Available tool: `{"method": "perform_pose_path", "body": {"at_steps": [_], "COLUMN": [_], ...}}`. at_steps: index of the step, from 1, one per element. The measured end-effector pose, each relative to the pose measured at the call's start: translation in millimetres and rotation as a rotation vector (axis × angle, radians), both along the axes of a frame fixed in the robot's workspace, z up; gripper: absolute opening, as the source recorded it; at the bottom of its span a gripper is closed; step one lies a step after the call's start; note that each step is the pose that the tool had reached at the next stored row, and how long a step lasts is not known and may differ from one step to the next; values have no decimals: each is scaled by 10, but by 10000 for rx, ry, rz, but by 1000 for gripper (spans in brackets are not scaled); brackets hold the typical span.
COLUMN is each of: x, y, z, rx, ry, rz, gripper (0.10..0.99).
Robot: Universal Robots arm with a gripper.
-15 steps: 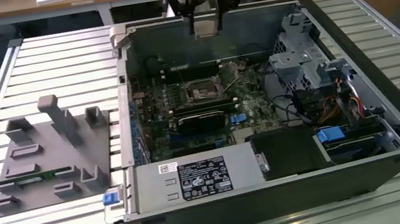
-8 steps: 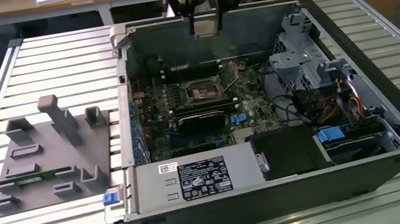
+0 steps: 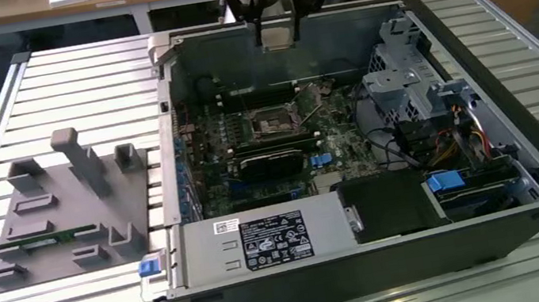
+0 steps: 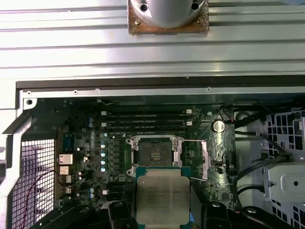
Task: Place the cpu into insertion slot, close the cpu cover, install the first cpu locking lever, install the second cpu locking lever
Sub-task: 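Place the cpu into insertion slot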
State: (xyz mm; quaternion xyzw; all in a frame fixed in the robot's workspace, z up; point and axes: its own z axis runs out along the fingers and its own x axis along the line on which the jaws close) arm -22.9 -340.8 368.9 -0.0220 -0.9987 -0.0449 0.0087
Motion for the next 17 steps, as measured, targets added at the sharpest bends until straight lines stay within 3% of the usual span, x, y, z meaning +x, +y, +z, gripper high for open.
{"method": "perform_pose_path", "body": {"at_steps": [17], "x": [0], "y": [0], "z": [0], "rx": [1], "ry": [0], "rz": [-773], "gripper": [541]}}
